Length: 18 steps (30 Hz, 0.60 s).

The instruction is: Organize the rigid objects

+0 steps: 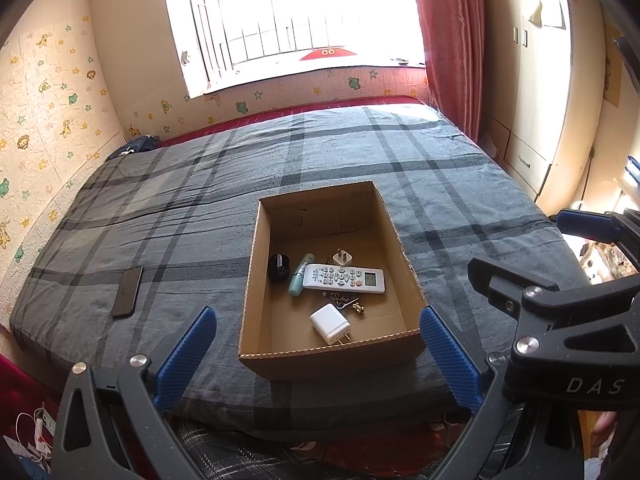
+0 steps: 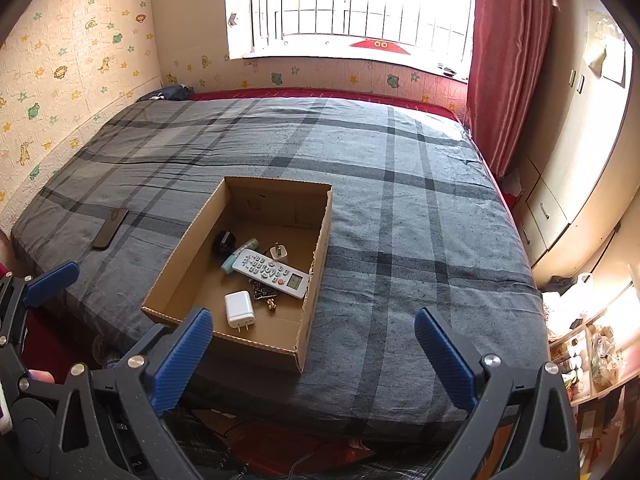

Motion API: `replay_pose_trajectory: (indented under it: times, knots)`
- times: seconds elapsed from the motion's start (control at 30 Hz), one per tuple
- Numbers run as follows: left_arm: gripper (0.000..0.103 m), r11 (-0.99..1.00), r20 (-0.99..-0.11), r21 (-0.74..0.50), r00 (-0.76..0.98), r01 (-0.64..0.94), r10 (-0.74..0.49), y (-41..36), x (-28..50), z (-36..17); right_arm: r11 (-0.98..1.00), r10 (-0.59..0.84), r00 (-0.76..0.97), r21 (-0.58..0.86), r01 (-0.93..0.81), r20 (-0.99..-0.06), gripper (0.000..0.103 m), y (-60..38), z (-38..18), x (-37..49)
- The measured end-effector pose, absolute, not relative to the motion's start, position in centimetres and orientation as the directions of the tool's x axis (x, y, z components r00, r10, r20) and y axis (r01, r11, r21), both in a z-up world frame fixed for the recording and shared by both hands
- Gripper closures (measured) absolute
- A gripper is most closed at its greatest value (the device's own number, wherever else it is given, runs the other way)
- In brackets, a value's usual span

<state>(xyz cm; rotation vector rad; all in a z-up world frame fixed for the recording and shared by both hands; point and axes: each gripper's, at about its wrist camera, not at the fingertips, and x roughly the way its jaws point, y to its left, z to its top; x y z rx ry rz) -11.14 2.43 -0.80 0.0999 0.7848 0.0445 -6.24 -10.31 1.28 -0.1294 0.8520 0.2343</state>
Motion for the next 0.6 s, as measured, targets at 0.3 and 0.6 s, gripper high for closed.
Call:
replay_pose_trajectory:
  times: [0.3,0.6]
  knots:
    - [0.0,0.994,-0.703,0.106,0.707,-0.002,0.076,2.37,-11.09,-0.85,0.967,0.153,0.635,-0.018,-0.255,-0.757,0.0,-10.27,1.27,-6.27]
    - [0.0,0.994,-0.706,0.108,0.704,-0.001,0.077,2.21,-10.94,-1.04,0.967,0.156,0.629,-0.014,-0.256,-0.762,0.0,-10.25,1.12,-6.15]
